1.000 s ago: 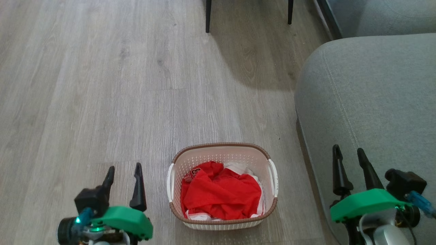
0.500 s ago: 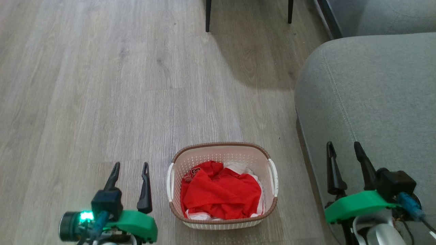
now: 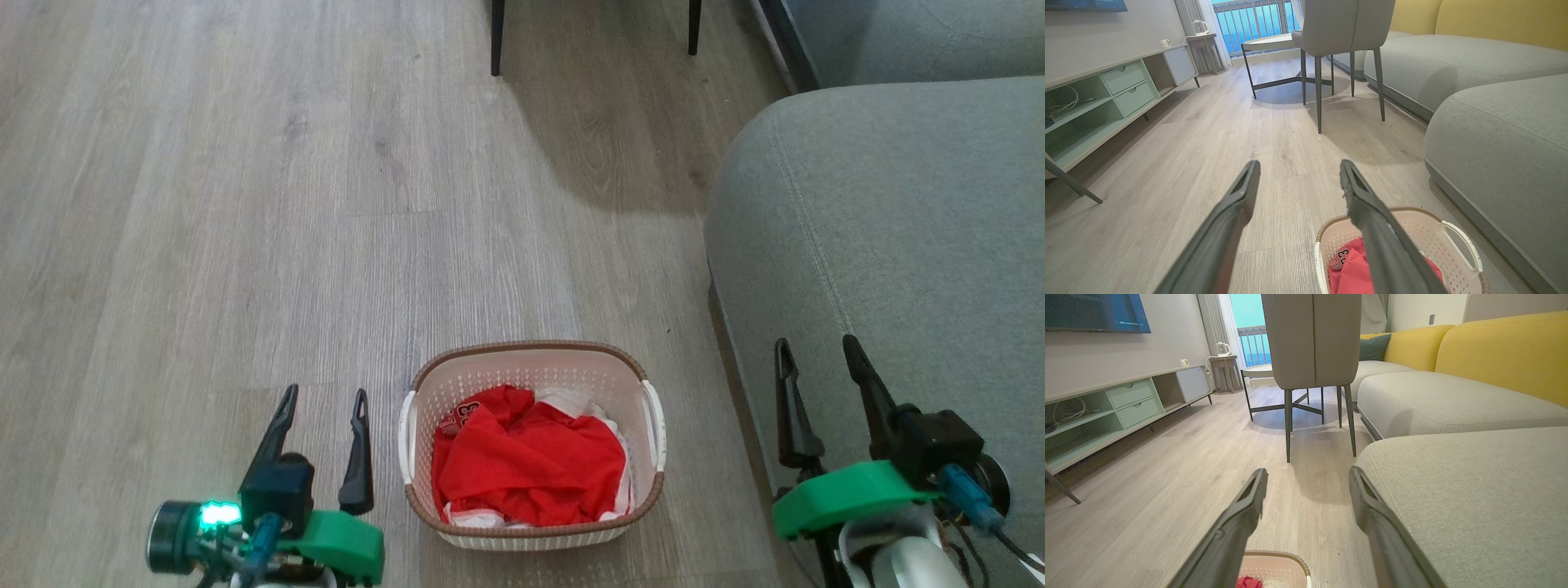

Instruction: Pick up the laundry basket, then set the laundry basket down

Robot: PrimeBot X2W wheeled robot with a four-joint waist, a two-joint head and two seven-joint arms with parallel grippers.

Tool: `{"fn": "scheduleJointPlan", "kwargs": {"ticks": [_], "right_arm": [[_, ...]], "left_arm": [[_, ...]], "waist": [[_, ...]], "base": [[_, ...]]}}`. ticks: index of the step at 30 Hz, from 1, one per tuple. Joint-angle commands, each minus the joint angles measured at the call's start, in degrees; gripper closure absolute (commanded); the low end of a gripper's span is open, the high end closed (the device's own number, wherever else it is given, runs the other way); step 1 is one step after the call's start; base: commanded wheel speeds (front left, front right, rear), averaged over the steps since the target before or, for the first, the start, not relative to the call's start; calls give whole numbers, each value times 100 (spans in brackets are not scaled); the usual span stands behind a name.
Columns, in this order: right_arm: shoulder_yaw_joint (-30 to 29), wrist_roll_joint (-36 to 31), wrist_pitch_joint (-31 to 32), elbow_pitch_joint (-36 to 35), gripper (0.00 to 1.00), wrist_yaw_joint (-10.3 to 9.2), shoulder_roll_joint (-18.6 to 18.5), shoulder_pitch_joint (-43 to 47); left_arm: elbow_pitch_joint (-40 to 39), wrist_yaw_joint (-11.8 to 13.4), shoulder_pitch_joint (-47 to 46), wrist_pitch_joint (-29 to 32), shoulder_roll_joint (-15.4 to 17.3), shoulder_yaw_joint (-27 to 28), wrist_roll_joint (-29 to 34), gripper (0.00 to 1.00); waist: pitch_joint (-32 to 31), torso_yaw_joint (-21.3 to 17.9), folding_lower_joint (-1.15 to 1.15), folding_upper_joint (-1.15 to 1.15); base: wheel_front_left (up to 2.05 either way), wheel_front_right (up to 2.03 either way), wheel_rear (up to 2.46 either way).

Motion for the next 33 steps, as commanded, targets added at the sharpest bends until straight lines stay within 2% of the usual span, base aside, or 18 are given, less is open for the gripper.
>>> {"fn": "scheduleJointPlan", "kwargs": {"ticks": [1,22,33], "right_arm": [[141,-48,-75,-194,0,-9,-70,-93],[119,-49,-75,-203,0,-9,-70,-108],[88,-19,-75,-72,0,-9,-70,-417]], "left_arm": [[-183,3,-164,-55,35,221,11,0],[-217,-36,-163,-55,-9,278,50,0],[-51,-80,-441,-55,-98,304,-75,0]], "waist": [[0,0,0,0],[106,0,0,0],[679,-23,0,0]], "base": [[0,0,0],[0,0,0],[0,0,0]]}}
